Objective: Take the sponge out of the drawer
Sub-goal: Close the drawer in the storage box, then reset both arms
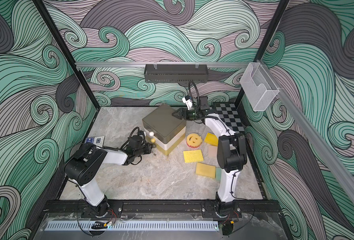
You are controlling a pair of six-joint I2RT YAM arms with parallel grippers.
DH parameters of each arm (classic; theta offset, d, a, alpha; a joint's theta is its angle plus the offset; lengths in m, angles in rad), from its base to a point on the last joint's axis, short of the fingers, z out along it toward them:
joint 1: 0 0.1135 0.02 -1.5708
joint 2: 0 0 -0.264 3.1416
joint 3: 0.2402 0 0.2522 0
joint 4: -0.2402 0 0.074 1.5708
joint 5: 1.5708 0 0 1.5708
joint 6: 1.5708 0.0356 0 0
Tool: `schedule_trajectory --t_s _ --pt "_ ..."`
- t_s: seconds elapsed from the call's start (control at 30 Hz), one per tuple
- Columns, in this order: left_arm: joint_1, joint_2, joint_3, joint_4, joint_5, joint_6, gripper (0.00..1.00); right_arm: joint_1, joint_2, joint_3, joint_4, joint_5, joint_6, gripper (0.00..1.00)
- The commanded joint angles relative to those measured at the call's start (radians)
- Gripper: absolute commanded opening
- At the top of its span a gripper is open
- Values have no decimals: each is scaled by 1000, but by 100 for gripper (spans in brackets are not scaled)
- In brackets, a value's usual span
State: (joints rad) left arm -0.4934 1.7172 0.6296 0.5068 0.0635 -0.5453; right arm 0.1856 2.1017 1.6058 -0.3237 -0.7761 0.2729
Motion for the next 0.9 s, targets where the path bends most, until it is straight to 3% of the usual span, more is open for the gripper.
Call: schedule_trajectory --t_s 0.0,0.1,0.33,0.57,0.7,0.87 --pt "-21 -144 -31 32 26 40 26 0 -25 -27 -76 15 8 89" --pt "-21 -234 -72 -28 -20 66 30 -35 -52 -23 -80 42 14 98" --pt "-19 -440 -79 -204 -203 165 49 -98 -231 -81 -120 207 -25 98" --pt "60 -548 -60 -261 -350 244 68 -98 -628 -499 20 500 -58 98" --pt "143 -603 -86 -276 -399 320 73 -100 -828 -768 161 702 -124 98" --pt "245 -677 -158 -255 -436 367 74 -103 -948 -1078 457 879 -210 98"
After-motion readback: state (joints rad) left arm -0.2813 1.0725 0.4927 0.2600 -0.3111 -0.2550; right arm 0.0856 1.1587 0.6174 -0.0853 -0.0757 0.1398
